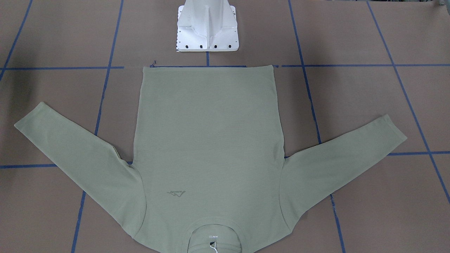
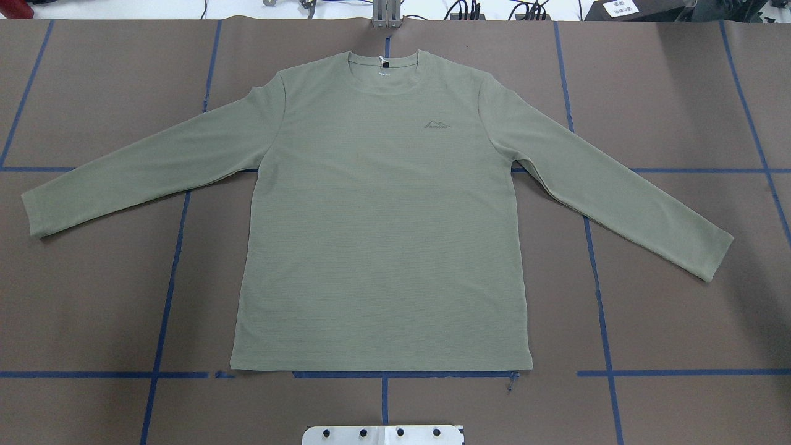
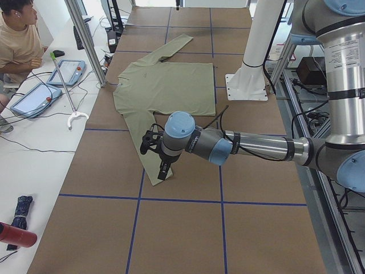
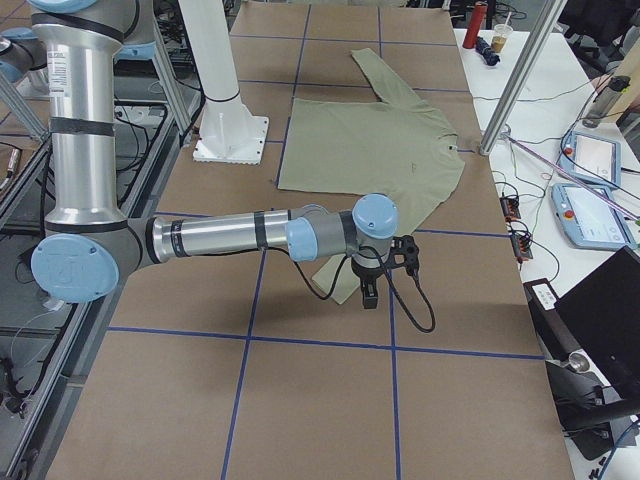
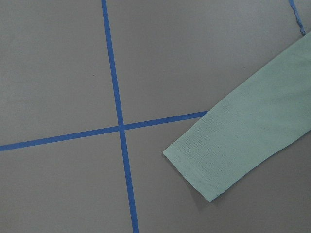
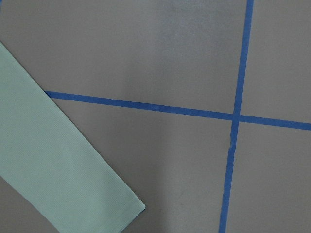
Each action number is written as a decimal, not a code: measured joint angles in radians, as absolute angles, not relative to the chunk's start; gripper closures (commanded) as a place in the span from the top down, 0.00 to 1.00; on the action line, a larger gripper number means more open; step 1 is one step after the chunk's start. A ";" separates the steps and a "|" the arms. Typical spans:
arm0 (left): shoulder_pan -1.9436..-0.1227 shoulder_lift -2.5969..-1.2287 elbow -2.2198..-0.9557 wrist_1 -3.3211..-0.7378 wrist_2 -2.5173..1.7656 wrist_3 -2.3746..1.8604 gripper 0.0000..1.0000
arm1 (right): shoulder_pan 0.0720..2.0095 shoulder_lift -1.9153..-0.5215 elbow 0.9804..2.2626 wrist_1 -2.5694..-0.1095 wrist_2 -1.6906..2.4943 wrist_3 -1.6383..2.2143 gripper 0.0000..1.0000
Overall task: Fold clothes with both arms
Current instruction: 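Move the right gripper down toward the sleeve cuff nearest it, then grasp the sleeve cuff nearest the right gripper, then carry the cuff across the shirt body toward the collar and release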
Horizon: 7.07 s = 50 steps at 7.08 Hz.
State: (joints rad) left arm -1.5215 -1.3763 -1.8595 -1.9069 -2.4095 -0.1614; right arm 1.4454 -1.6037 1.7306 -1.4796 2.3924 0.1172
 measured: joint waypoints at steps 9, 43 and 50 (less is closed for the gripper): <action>-1.480 -1.386 -1.898 -1.917 -2.528 -0.231 1.00 | 1.136 -1.646 1.491 -0.894 2.362 0.688 0.74; -1.486 -1.376 -1.927 -1.920 -2.534 -0.239 1.00 | 0.594 -0.504 1.303 -1.173 1.966 1.410 0.76; -1.445 -1.509 -1.692 -2.048 -2.523 -0.252 1.00 | 0.584 -0.479 1.236 -1.135 1.876 1.580 0.99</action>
State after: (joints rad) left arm -1.4453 -1.5089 -1.6923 -2.0481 -2.5231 -0.2519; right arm 0.5839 -0.4790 1.2362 -1.1346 1.8763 1.5796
